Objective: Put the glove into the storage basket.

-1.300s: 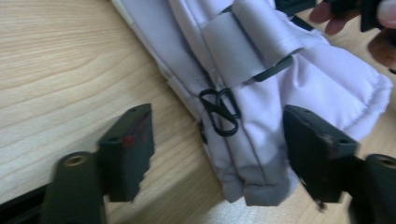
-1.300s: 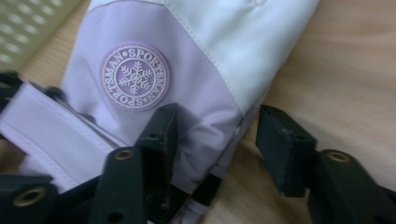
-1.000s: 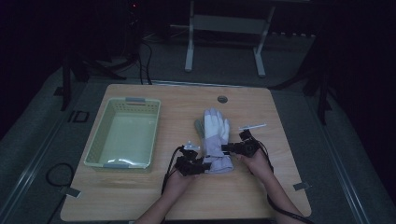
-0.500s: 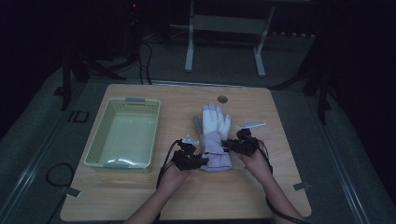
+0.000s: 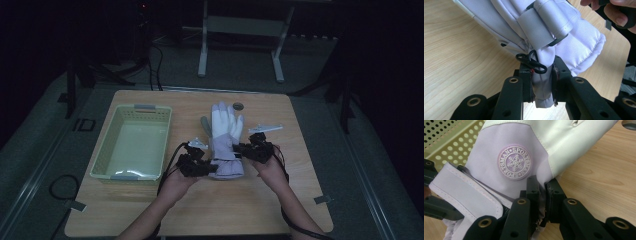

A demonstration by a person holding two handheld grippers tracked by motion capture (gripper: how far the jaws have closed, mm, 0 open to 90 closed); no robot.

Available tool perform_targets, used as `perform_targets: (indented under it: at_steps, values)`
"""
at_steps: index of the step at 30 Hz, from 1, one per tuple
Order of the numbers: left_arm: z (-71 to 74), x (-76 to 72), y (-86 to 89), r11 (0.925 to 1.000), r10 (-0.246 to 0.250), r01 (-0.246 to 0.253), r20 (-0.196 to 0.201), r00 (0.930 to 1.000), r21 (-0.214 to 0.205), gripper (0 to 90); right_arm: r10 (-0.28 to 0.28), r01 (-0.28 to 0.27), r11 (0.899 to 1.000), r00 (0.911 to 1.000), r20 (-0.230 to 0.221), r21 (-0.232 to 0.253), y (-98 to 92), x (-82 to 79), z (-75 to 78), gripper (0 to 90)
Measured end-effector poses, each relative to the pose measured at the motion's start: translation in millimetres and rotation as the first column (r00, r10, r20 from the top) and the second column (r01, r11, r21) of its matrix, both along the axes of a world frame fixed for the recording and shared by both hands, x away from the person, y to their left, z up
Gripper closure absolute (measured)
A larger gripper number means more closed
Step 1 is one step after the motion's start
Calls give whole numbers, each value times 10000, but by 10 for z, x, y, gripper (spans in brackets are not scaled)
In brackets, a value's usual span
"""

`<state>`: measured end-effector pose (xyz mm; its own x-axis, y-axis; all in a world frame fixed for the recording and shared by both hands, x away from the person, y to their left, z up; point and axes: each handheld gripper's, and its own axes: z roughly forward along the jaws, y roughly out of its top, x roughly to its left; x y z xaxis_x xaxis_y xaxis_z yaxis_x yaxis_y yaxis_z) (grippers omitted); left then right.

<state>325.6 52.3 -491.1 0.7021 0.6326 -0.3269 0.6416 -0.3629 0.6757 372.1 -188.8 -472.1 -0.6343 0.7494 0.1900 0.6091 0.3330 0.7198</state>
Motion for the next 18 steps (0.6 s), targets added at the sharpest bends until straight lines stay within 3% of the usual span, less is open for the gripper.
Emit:
perform_targets:
  at_steps: [9,18]
  values:
    - [88,41,248,9999,-61,61,-12,10000,-145,744,94,-96,9999,9997,243,72,214,9,97,827]
    - [290,72,584,9995,-248,247,33,9997,194,744,317,-327,9989,9990,304,333,508,31,214,827]
